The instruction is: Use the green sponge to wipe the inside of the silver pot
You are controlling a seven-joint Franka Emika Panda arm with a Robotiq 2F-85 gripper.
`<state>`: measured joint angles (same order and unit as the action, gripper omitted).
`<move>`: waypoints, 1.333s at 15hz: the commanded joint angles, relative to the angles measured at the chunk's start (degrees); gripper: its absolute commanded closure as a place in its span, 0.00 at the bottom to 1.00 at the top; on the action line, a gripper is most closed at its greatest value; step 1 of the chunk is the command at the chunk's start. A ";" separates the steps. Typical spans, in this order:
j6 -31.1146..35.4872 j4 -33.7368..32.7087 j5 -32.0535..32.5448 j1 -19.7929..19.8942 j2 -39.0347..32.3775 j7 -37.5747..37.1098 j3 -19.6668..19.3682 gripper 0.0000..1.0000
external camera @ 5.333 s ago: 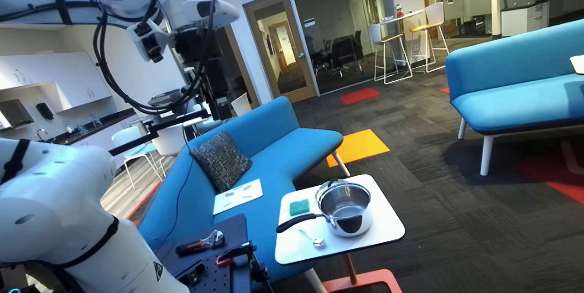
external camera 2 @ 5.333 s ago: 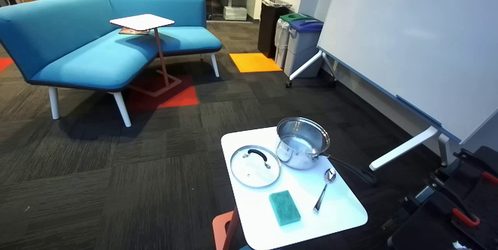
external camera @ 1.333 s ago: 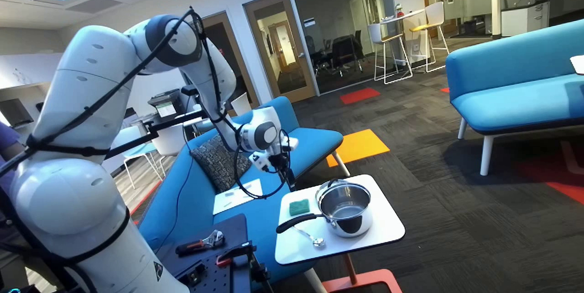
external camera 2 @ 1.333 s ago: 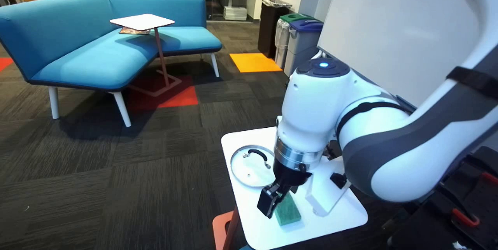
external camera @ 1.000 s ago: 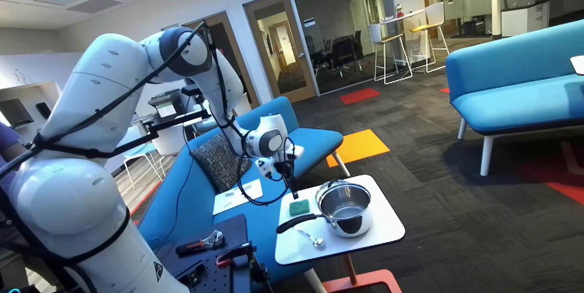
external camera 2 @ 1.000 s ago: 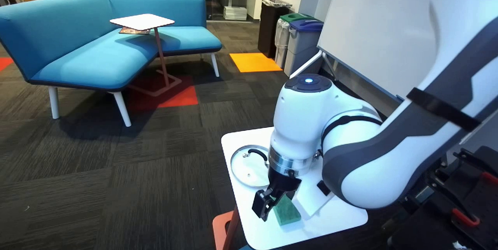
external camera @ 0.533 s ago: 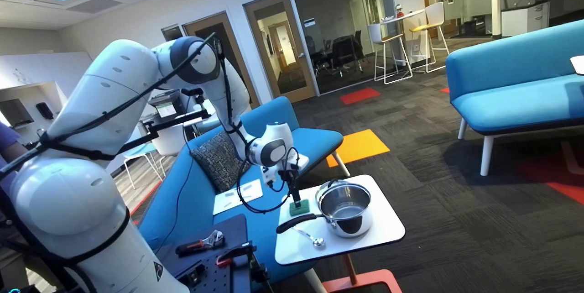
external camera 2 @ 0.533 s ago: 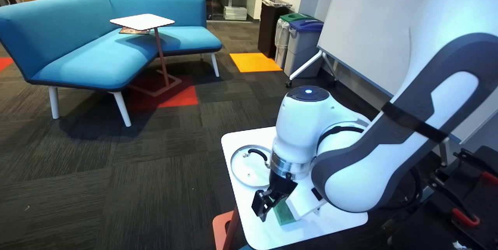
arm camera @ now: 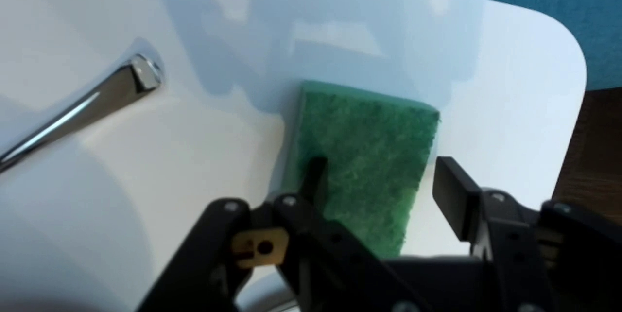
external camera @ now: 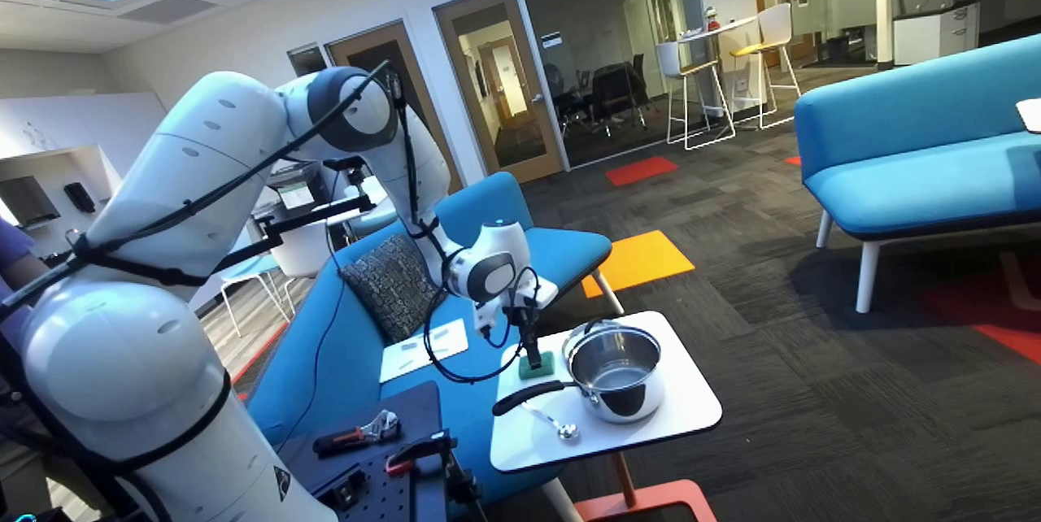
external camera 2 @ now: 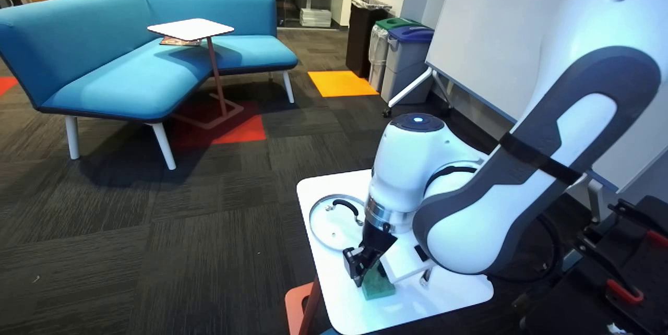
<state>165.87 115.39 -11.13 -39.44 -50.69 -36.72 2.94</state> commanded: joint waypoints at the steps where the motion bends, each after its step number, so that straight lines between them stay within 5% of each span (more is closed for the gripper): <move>1: 1.61 0.21 -1.16 0.47 -0.01 -0.35 0.23 0.69; 5: 1.37 0.66 -0.88 0.11 0.95 -0.59 -0.37 0.98; 10: 4.75 8.91 -0.31 -4.46 9.93 -2.67 -5.02 0.99; 13: 6.05 16.83 1.11 -12.25 17.94 -6.19 -13.58 0.98; 18: 6.16 25.36 11.15 -32.20 27.23 -16.05 -36.17 0.98; 19: 6.87 25.72 12.90 -32.28 29.87 -14.30 -35.91 0.98; 20: 5.49 22.14 11.28 -28.72 24.67 -14.14 -32.98 0.90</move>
<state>171.30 137.63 -0.96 -69.15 -26.03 -50.04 -30.80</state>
